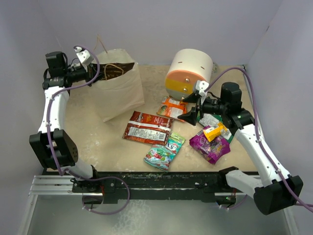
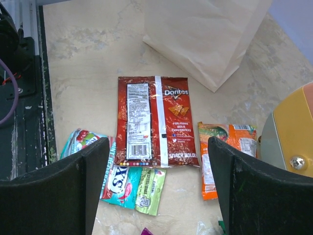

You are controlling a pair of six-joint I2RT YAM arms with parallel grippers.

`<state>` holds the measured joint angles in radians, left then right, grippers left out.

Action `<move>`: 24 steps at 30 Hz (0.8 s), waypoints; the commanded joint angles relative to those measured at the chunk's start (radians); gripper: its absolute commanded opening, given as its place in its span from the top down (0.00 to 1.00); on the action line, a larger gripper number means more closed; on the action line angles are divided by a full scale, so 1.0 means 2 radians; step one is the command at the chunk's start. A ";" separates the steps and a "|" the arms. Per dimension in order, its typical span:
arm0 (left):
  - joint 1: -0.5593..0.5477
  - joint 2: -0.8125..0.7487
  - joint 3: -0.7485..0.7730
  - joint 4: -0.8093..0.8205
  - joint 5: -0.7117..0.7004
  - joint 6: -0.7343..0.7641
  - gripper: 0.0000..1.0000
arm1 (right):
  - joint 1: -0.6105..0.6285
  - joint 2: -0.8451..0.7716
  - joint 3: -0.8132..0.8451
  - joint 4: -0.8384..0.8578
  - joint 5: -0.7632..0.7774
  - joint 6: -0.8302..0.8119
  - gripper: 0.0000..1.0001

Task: Place the snacks into the paper bag
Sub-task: Place the snack in the paper bag.

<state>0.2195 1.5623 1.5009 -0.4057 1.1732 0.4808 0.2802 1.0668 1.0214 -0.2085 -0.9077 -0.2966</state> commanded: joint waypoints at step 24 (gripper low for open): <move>-0.011 0.064 0.142 -0.152 -0.091 0.045 1.00 | -0.003 0.007 -0.019 0.042 -0.016 0.018 0.14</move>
<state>0.2005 1.6707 1.7149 -0.6323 1.0012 0.5095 0.2798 1.0882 1.0088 -0.1646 -0.9115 -0.2722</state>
